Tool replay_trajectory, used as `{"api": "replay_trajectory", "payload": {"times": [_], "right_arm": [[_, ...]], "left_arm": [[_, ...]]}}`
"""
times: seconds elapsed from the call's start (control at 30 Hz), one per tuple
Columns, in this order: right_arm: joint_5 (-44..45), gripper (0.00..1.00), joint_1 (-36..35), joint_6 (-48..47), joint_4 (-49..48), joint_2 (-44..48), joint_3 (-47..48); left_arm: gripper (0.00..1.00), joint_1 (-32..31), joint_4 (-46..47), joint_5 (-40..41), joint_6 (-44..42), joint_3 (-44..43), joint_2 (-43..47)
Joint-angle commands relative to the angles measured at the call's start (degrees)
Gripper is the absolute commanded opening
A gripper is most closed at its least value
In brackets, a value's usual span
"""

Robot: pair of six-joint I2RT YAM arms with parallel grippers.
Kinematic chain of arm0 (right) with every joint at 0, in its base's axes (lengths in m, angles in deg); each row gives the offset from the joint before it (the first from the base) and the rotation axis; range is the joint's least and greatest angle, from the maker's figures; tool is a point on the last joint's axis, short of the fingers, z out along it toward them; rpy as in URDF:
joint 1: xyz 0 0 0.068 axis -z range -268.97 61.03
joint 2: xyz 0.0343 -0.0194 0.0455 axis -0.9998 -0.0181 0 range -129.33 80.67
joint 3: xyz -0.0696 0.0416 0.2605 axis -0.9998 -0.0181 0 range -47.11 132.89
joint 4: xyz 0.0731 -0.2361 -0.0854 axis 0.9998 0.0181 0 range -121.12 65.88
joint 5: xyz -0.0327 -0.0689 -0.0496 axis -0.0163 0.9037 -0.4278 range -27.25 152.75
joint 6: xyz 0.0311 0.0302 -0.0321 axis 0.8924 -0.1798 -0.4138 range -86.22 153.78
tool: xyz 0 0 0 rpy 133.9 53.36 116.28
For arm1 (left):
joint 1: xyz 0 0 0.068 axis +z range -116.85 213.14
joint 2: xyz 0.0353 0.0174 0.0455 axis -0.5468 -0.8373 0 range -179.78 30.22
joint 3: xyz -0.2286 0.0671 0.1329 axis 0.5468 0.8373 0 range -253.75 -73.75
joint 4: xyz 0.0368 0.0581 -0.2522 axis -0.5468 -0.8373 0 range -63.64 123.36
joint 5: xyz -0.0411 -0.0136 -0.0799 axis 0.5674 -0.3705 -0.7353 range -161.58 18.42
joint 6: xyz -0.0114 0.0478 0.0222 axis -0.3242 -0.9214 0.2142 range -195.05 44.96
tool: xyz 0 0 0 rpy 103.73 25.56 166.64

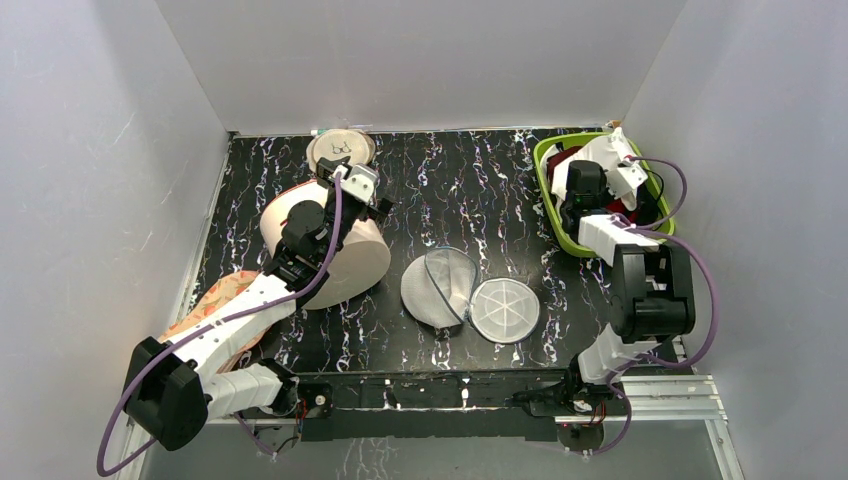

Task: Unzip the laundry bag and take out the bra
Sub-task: Place the bra in the bin, then close the laundry bag at the center of the board.

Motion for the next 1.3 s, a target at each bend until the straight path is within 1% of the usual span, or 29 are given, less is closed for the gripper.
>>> {"api": "replay_trajectory", "payload": {"times": [0.0,0.1,0.13,0.23,0.27,0.33,0.43,0.5,0.57,0.67,0.73,0.8,0.9,1.0,1.07,1.13,1.27], "right_arm": [[-2.5,0.14,1.0,-0.9,1.2,5.1,-0.9],[-2.9,0.35,1.0,-1.1,5.2,9.4,-0.9],[-3.4,0.43,1.0,-1.2,6.4,11.0,-1.0],[-7.1,0.61,1.0,-1.8,8.5,16.5,-2.8],[-8.4,0.66,1.0,-2.5,8.7,18.6,-3.5],[-10.7,0.8,1.0,-4.6,8.8,22.4,-4.7],[-11.1,0.89,1.0,-7.7,10.3,27.6,-4.6],[-12.9,0.93,1.0,-9.8,10.7,29.8,-4.1],[-17.2,0.95,1.0,-11.1,11.3,31.2,-2.7],[-30.5,0.97,1.0,-12.0,13.4,31.2,0.2],[-39.3,0.98,0.7,-10.2,13.6,29.9,0.3],[-43.2,0.98,-0.9,-8.9,17.1,27.6,0.6],[-43.7,0.98,-6.6,-10.4,23.0,25.6,0.4],[-40.1,0.98,-15.1,-12.4,26.4,26.2,-1.0],[-38.1,0.97,-19.4,-12.9,30.2,26.2,-1.2],[-37.4,0.97,-20.8,-12.9,34.6,25.9,-1.5],[-34.7,0.96,-20.9,-10.8,41.3,26.9,-4.7]], "left_arm": [[0.98,0.0,1.4,-1.2,0.5,-0.2,2.4],[0.98,0.0,1.5,-1.3,0.8,0.0,2.6],[0.98,0.0,1.3,-1.3,0.8,-0.1,2.7],[0.98,0.0,1.1,-1.0,1.1,-0.1,2.7],[0.98,0.0,1.3,-0.8,1.3,0.1,2.7],[0.98,0.0,1.3,-0.9,1.5,0.0,2.4],[0.98,0.0,0.9,-0.9,2.2,-0.1,2.5],[0.98,0.0,1.2,-0.7,2.9,0.1,2.8],[0.98,0.0,1.1,-0.8,3.5,0.1,3.4],[0.98,-0.1,0.5,-1.0,3.7,-0.1,4.4],[0.98,-0.1,0.6,-0.4,3.8,0.0,5.1],[0.98,-0.4,0.7,0.6,4.0,0.4,5.6],[0.98,-0.9,1.1,1.6,3.7,0.6,6.0],[0.98,-0.9,1.2,2.1,3.7,0.5,5.9],[0.98,-0.9,0.9,2.0,3.7,0.4,5.9],[0.98,-0.9,0.7,2.0,3.8,0.3,6.0],[0.98,-1.0,0.4,1.9,3.5,0.1,6.2]]}}
